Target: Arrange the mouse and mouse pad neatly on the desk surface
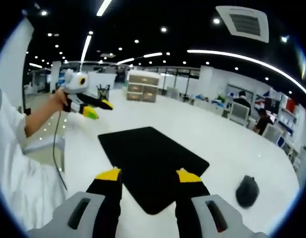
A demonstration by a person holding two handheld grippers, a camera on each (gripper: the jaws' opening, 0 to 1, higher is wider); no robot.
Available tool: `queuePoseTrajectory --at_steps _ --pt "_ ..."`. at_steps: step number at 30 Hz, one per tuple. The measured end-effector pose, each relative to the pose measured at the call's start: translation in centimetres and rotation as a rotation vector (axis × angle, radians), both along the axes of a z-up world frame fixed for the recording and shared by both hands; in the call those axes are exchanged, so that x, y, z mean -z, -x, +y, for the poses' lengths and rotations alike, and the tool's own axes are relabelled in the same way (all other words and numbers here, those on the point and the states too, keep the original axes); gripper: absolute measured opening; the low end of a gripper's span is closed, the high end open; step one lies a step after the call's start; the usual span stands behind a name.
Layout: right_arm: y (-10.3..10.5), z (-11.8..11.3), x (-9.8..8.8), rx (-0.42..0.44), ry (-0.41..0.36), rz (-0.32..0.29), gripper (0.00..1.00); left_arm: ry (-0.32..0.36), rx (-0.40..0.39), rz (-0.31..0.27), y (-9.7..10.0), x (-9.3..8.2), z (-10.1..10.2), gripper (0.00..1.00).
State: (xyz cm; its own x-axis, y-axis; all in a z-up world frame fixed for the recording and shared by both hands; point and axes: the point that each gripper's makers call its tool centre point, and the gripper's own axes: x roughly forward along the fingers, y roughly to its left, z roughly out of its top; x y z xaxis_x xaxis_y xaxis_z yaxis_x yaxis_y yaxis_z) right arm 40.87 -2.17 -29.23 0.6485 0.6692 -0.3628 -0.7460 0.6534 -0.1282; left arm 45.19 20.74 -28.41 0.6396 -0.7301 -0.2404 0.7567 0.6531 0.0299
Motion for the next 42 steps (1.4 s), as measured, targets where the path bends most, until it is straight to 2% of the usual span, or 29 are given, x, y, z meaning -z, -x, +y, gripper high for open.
queuePoseTrajectory --at_steps 3,5,8,9,10,12,13,14,15,17,20,24,29,33,42 --pt "0.0 -0.1 0.0 -0.001 -0.003 0.006 0.40 -0.022 -0.001 0.011 0.3 0.3 -0.2 0.44" --pt "-0.1 -0.2 0.1 0.000 -0.001 0.008 0.40 -0.025 -0.014 0.030 0.3 0.3 0.0 0.43" --pt "-0.1 -0.2 0.0 0.002 -0.005 0.008 0.40 -0.035 -0.016 0.019 0.4 0.2 -0.1 0.42" --pt "-0.1 -0.2 0.0 0.002 -0.007 0.007 0.40 -0.033 -0.001 -0.044 0.3 -0.5 -0.2 0.42" --pt "-0.1 -0.1 -0.1 0.002 -0.008 0.005 0.40 -0.034 0.020 -0.082 0.5 -0.9 -0.4 0.42" --pt "0.0 -0.1 -0.1 0.000 -0.010 0.004 0.40 -0.038 0.057 -0.105 1.1 -1.0 -0.6 0.41" --pt "0.1 0.0 -0.2 -0.003 -0.010 0.002 0.40 -0.020 0.074 -0.138 1.2 -1.6 -0.8 0.40" --pt "0.1 0.0 -0.4 -0.003 -0.013 -0.008 0.40 -0.009 0.102 -0.164 1.6 -1.9 -1.0 0.33" --pt "0.1 0.1 -0.7 0.000 -0.020 -0.019 0.40 0.005 0.115 -0.175 1.8 -2.2 -1.0 0.28" --pt "0.2 0.1 -1.0 -0.003 -0.019 -0.027 0.40 0.043 0.102 -0.169 1.8 -2.6 -0.8 0.28" --pt "0.3 0.4 -1.5 -0.013 -0.030 -0.037 0.40 0.070 0.067 -0.198 1.2 -3.4 -0.1 0.27" --pt "0.0 0.5 -1.9 -0.004 -0.068 -0.020 0.47 0.122 0.028 -0.162 0.7 -4.0 0.4 0.29" --pt "-0.2 0.8 -2.6 -0.008 -0.106 -0.009 0.54 0.115 0.012 -0.149 0.3 -4.4 0.1 0.43" --pt "-0.3 0.8 -3.7 -0.004 -0.115 -0.018 0.56 0.106 0.000 -0.136 0.0 -5.1 -0.4 0.52" --pt "-1.5 -0.5 -7.9 0.029 -0.140 -0.061 0.65 0.082 -0.015 -0.078 -0.4 -7.4 -1.2 0.53"
